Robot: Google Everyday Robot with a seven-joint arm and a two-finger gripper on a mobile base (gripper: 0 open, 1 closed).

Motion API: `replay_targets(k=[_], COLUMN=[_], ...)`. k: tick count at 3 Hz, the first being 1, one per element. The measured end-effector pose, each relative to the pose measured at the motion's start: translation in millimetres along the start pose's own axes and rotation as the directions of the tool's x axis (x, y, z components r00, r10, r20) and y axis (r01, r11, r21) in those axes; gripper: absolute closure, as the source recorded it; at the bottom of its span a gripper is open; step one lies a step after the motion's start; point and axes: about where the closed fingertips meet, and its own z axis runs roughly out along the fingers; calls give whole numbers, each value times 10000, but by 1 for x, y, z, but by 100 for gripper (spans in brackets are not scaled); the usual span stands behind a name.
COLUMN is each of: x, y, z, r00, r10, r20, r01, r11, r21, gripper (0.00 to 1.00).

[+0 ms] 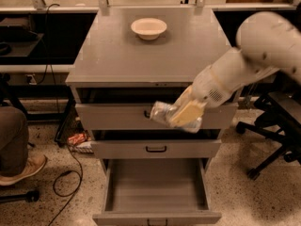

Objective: Place redbull can into bottom drawer

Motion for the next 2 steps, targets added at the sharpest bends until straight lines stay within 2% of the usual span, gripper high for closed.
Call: replay_targets(k=[1, 2], x=[28, 47], y=[21, 40], z=[74, 99], r00=[9958, 9935], r10=[912, 1124], r20=[126, -200], r01=[-905, -1137], r11=[9948, 9899], r21=[-468, -847], gripper=[100, 100])
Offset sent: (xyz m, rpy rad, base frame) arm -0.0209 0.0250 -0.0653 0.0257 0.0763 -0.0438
